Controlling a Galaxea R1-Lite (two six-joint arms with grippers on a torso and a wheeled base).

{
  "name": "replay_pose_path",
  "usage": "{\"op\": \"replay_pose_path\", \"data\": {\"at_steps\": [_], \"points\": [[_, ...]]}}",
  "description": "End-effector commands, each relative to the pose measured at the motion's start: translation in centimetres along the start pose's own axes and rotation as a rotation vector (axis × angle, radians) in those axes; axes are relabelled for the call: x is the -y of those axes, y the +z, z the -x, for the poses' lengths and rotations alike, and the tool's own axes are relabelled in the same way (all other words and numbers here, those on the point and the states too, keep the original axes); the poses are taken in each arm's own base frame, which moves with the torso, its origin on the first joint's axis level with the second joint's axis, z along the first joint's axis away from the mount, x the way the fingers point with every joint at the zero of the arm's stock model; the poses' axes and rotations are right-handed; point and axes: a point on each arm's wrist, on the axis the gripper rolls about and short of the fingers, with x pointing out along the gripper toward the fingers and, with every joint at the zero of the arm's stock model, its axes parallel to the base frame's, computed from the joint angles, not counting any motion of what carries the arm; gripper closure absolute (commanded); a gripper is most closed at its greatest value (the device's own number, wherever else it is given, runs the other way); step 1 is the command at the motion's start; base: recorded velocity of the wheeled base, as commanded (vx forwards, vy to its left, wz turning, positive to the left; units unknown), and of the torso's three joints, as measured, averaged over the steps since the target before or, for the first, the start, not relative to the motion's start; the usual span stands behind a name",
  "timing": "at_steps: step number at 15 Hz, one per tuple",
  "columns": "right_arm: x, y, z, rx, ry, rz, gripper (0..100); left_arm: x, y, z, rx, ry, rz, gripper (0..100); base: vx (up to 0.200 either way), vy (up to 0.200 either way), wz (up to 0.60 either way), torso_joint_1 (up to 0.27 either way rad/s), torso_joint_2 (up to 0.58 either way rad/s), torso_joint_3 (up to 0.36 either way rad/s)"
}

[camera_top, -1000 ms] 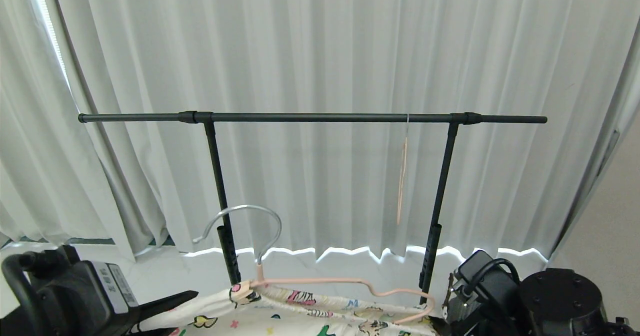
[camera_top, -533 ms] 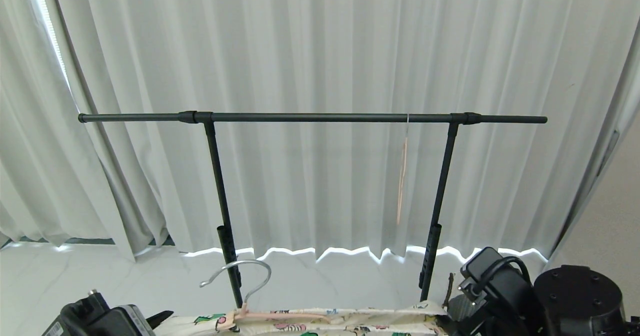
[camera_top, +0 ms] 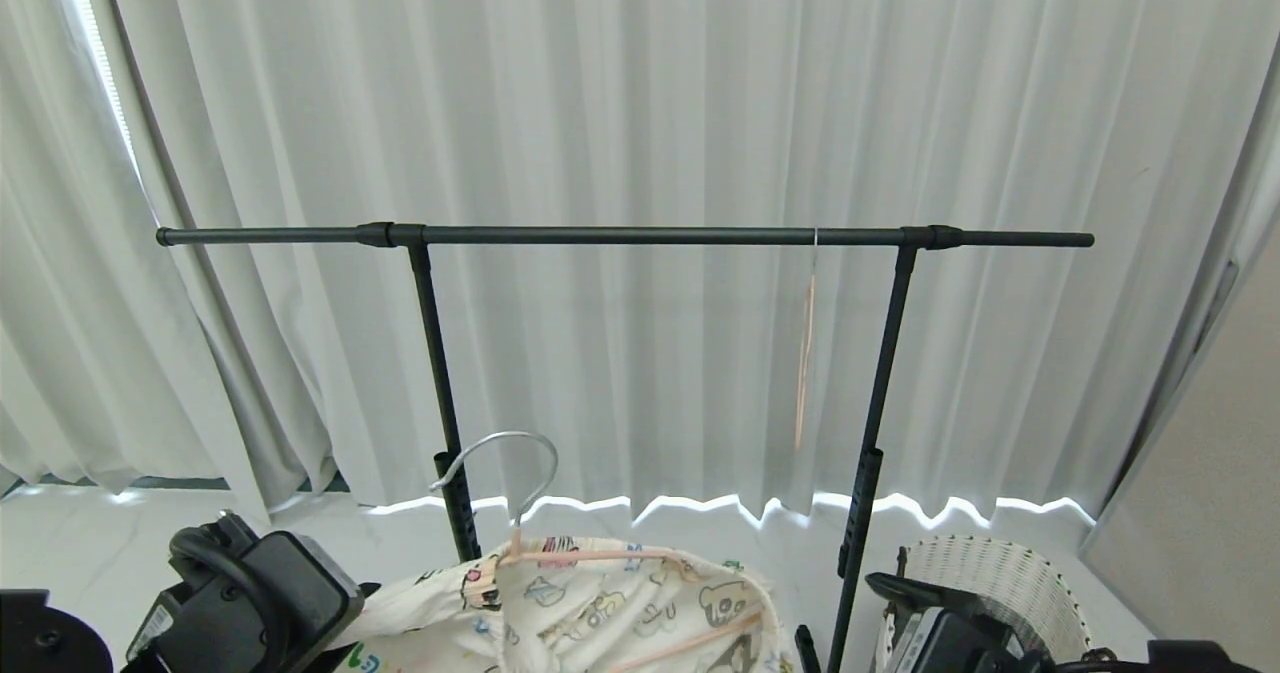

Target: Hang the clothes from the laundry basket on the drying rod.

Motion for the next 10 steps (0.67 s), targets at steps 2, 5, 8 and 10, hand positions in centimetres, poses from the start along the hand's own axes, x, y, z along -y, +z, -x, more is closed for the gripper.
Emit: {"op": "replay_pose_path", "data": {"at_steps": [2,5,8,10], "points": [[-1.0,1.1,-0.1,0.041,0.07,0.003,0,1.1,0.6,-0.2,0.038,-0.072,-0.03,100,0.0,0.0,0.0,0.0,0.0,0.0],[-1.2,1.8,-0.8,0.039,0.081,0.006,0,2.1,0.4,0.4,0.079,-0.174,-0.077,100,0.0,0.0,0.0,0.0,0.0,0.0],[-1.7,2.7,-1.3,0.032,0.173,0.051,0,3.2,0.0,0.9,0.106,-0.24,-0.141,100,0.0,0.0,0.0,0.0,0.0,0.0],[-1.9,3.1,-1.4,0.009,0.262,0.064,0,3.7,0.1,1.3,0.128,-0.27,-0.165,100,0.0,0.0,0.0,0.0,0.0,0.0]]}}
